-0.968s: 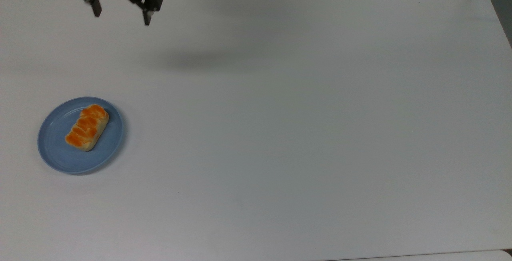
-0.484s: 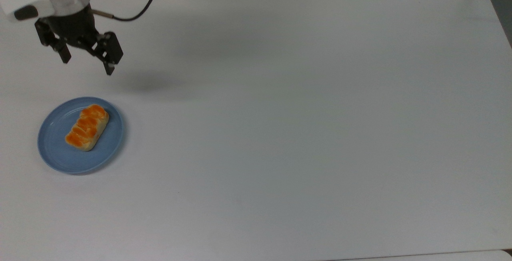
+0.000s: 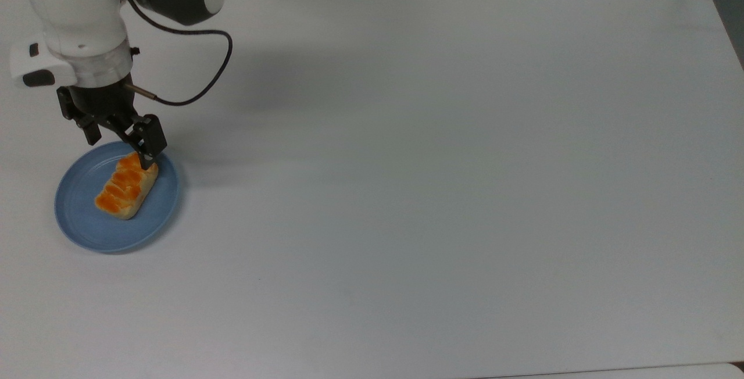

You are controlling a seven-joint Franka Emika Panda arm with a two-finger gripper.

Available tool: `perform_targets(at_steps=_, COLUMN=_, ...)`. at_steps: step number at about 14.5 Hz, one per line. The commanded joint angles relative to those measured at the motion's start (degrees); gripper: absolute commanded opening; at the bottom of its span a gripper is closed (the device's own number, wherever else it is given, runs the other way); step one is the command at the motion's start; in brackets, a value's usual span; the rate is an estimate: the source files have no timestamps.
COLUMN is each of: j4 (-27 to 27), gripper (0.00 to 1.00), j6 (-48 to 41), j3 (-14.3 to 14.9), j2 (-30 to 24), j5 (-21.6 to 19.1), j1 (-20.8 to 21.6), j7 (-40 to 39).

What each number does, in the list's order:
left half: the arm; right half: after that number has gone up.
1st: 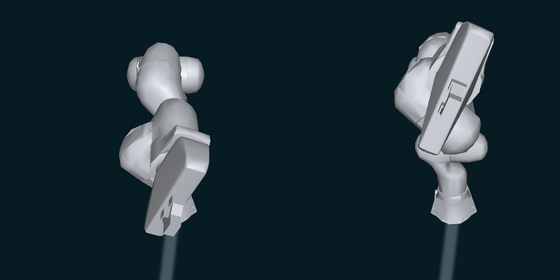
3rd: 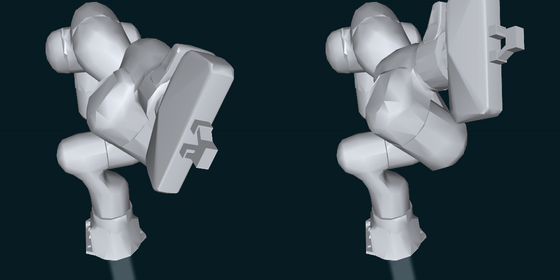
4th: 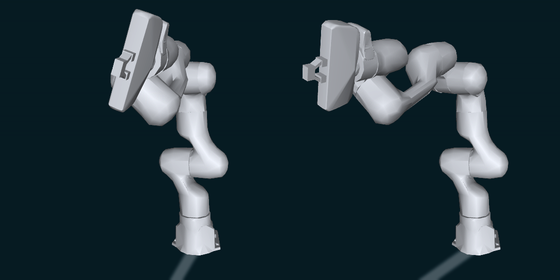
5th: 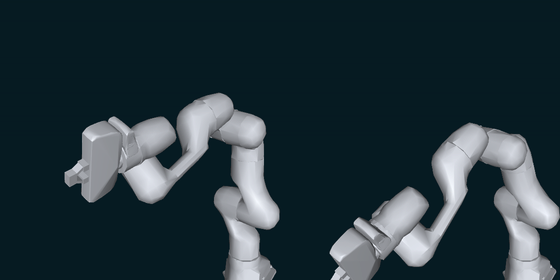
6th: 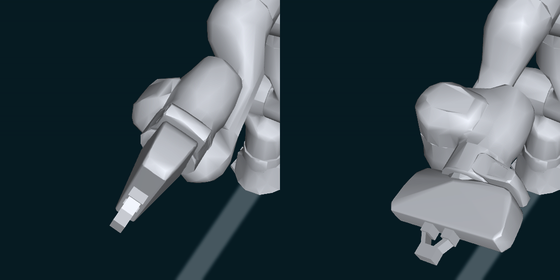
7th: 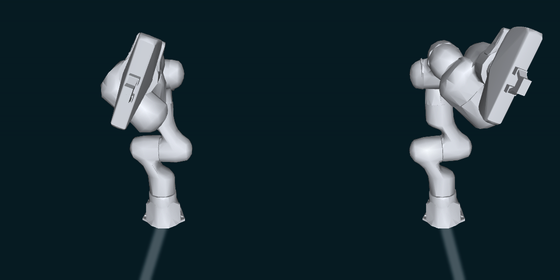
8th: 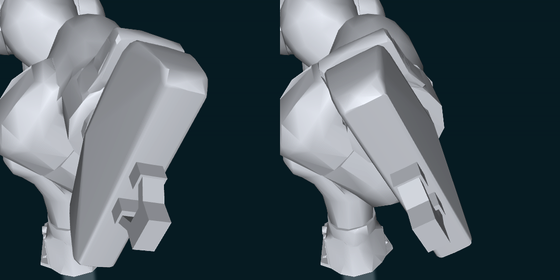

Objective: Put the bread on the table
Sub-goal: 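Lower the gripper and close it around the bread roll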

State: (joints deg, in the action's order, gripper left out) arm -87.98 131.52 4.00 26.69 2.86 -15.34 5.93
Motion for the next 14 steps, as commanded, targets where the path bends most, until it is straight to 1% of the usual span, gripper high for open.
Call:
perform_targets(at_steps=1, j4=-1.8, gripper=1.00, j6=1.9, j3=0.4, j2=1.2, j5=-0.9, j1=-0.5, j7=1.6)
perform_targets(at_steps=4, j4=-1.8, gripper=1.00, j6=2.2, j3=0.8, j2=3.2, j5=0.0, j1=-0.7, j7=0.7)
perform_targets(at_steps=6, j4=-1.8, gripper=1.00, j6=4.3, j3=0.8, j2=4.8, j5=0.0, j1=-0.7, j7=0.7)
perform_targets(at_steps=13, j4=-1.8, gripper=1.00, j6=7.0, j3=0.8, j2=7.1, j5=0.0, j1=-1.0, j7=0.8)
perform_targets(at_steps=14, j4=-1.8, gripper=0.94, j6=7.0, j3=0.8, j2=7.2, j5=0.0, j1=-1.0, j7=0.8)
